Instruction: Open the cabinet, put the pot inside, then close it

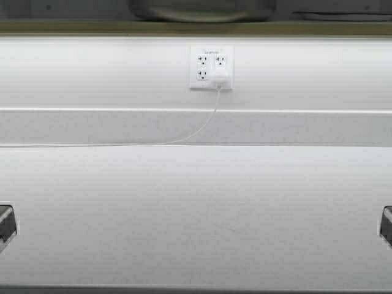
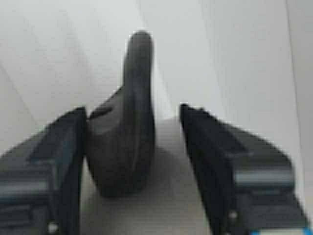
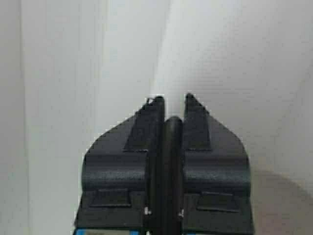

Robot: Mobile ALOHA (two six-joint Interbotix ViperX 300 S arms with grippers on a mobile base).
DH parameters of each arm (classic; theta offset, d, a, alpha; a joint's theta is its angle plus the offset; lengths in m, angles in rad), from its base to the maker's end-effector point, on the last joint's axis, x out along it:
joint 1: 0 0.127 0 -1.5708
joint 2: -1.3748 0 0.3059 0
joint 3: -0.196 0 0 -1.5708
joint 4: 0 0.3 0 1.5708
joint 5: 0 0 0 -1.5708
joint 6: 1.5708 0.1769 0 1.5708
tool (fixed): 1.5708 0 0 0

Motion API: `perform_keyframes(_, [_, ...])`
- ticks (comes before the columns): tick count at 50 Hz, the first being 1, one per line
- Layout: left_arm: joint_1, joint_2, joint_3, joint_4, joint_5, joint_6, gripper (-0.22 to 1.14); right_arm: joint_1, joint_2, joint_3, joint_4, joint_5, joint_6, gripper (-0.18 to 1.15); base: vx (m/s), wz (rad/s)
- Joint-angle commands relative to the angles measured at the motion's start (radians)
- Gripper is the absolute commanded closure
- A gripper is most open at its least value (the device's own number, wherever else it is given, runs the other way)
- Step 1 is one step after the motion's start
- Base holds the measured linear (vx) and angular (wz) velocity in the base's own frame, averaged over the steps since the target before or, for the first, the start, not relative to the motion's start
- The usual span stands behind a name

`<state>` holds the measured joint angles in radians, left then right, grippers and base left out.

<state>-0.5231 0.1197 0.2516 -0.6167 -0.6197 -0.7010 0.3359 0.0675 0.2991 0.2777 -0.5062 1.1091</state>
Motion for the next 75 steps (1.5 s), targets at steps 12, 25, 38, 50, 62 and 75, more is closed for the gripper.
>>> perform_keyframes(12, [-0.023, -0.035, 0.057, 0.018, -0.23, -0.094, -0.13, 0.046, -0.054, 0.091, 0.006, -0.146, 0.023, -0.07, 0.02, 0.0])
perform_keyframes(25, [0.003, -0.037, 0.067, 0.018, -0.239, -0.132, -0.11, 0.026, -0.052, 0.103, 0.006, -0.146, 0.021, -0.07, 0.01, 0.0])
perform_keyframes(38, [0.038, -0.071, 0.103, 0.018, -0.245, -0.132, -0.11, -0.011, -0.069, 0.124, 0.008, -0.146, 0.017, -0.07, 0.0, 0.0])
perform_keyframes(50, [0.061, -0.104, 0.141, 0.018, -0.262, -0.132, -0.11, -0.035, -0.104, 0.16, 0.005, -0.146, 0.015, -0.07, 0.0, 0.0])
perform_keyframes(62, [0.086, -0.129, 0.16, 0.02, -0.278, -0.132, -0.11, -0.035, -0.123, 0.167, 0.002, -0.146, 0.009, -0.07, 0.0, 0.0])
perform_keyframes(75, [0.138, -0.17, 0.207, 0.018, -0.278, -0.132, -0.11, -0.048, -0.132, 0.187, 0.0, -0.146, -0.002, -0.07, 0.0, 0.0])
